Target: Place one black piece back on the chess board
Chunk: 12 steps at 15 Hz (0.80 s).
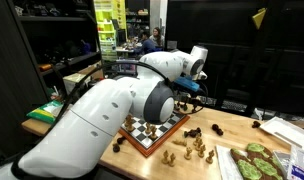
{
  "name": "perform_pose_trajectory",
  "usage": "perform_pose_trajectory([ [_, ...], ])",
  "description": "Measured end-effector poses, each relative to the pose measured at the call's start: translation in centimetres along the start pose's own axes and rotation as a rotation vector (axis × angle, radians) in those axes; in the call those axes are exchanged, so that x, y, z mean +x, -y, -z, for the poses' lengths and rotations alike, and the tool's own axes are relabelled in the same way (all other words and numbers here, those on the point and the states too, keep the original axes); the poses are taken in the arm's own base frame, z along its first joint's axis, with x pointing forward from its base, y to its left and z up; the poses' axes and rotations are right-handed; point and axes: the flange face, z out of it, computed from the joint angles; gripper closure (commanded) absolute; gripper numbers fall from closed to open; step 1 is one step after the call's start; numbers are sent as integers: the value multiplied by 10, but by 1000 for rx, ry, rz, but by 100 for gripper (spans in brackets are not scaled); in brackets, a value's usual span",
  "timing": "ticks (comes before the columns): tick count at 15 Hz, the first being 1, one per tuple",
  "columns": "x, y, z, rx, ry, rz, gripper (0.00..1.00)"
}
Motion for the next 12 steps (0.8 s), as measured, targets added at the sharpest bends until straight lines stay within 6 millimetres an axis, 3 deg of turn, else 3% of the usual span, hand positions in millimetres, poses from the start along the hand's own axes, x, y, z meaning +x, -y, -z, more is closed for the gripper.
perform_pose_trajectory([
  [11,10,-2,-8,-7,-85,84,0],
  [12,11,-2,-11,-7,-90,89,25],
])
